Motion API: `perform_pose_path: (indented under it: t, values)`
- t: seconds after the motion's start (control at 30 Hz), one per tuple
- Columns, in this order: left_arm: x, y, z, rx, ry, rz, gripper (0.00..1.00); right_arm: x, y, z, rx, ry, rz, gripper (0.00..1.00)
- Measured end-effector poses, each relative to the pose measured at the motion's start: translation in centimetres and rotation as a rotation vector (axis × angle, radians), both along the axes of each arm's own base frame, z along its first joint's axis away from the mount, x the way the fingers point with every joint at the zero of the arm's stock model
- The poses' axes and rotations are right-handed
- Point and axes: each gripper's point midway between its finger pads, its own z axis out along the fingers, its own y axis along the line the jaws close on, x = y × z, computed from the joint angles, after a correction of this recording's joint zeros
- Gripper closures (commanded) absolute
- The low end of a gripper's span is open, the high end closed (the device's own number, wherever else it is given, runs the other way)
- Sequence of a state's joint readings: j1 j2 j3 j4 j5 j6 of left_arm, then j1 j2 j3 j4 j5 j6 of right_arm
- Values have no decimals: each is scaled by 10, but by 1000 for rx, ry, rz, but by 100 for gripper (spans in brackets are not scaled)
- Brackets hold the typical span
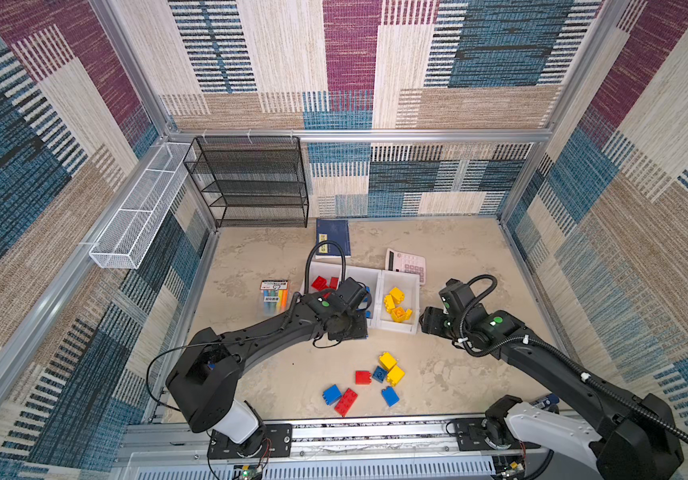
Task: Sort the legos into containers by color
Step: 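Carry the blue brick with the left gripper into the middle compartment and release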
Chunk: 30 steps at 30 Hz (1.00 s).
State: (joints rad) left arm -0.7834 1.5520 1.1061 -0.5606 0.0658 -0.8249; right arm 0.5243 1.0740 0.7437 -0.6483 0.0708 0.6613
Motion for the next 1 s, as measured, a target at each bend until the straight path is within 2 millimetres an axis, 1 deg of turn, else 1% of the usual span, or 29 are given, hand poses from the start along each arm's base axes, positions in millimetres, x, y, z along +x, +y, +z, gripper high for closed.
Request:
perform_pose_path:
  t: [0.1, 0.17, 0.3, 0.33, 0.4, 0.5, 0.57, 1.0]
  values:
    - [28, 5, 19, -14, -51, 24, 65, 0, 0, 1, 1, -2, 0, 28]
    - [43, 4, 25, -11, -74, 20, 65, 0, 0, 1, 2, -3, 0, 28]
    - [70, -3, 26, 7, -81, 2, 63, -1, -1, -1, 2, 1, -3, 29]
    - [75, -4, 25, 9, -80, -3, 62, -2, -1, -1, 3, 0, -3, 29]
    - [84, -9, 24, 10, -74, -16, 56, -2, 0, -1, 8, 3, 0, 28]
    - [90, -12, 22, 24, -72, -32, 48, -3, 0, 0, 13, 4, -1, 28]
    - [91, -13, 19, 30, -67, -37, 46, -3, 0, 0, 12, 5, -1, 28]
    - [87, -6, 14, 52, -47, -39, 40, -3, 0, -2, 9, 10, -1, 28]
